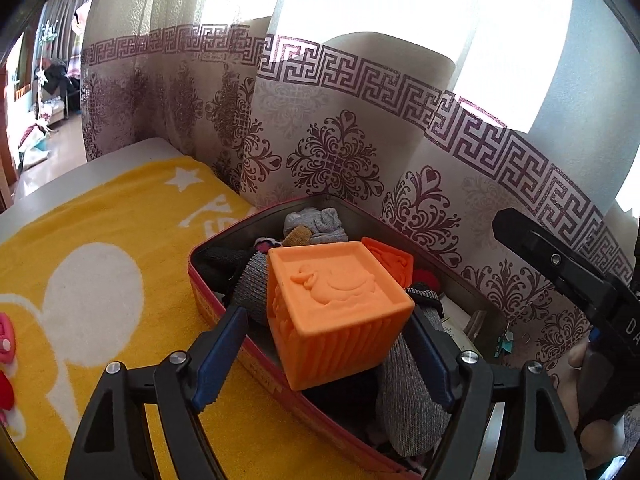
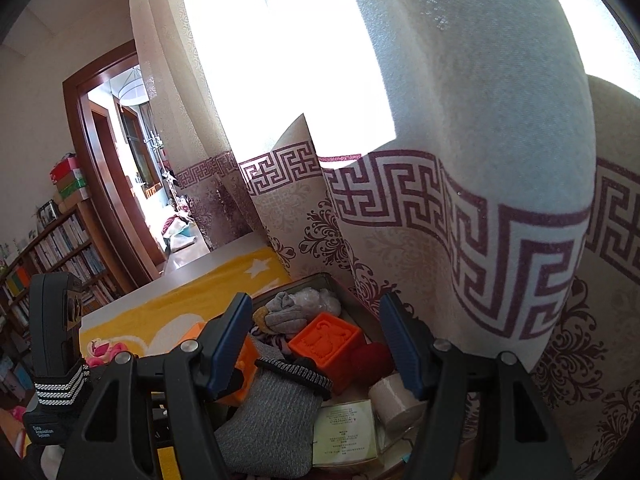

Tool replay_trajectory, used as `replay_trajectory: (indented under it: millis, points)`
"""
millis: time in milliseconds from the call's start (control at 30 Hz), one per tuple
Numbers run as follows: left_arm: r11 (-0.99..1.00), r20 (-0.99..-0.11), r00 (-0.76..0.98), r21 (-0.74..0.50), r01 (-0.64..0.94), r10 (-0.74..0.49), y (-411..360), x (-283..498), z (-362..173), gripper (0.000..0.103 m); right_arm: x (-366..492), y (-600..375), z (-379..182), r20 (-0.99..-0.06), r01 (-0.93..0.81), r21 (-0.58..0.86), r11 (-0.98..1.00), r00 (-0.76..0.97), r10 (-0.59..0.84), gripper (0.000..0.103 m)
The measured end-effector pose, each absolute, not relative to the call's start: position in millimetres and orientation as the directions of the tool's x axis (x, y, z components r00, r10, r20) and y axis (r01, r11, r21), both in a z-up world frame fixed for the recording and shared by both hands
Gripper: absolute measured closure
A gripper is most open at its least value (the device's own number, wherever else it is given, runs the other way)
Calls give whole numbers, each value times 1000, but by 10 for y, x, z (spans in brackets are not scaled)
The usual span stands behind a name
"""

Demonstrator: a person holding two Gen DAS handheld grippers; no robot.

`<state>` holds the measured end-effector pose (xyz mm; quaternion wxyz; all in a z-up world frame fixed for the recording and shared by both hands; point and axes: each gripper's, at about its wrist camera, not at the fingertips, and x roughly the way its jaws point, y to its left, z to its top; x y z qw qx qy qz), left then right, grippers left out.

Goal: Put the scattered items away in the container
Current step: 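Lower the orange cube into the red box and open the left gripper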

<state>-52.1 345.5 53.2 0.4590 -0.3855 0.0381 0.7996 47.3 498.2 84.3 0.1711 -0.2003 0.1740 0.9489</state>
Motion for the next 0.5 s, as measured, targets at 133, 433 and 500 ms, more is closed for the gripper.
replay_trajectory:
  millis: [133, 433, 500]
  points:
    - [-602, -623, -319, -314, -734, 714, 3229, -562, 606, 22, 455, 4949, 821, -444, -386, 262, -885, -862, 244, 33]
    - [-657, -621, -367, -333, -677, 693, 2986, -714, 612, 22, 443, 4895, 808, -449, -371, 262, -891, -864, 228, 33]
    - [-669, -631, -377, -319, -671, 678, 2992, -730, 603, 22, 434, 4894, 796, -452, -369, 265, -891, -863, 223, 32]
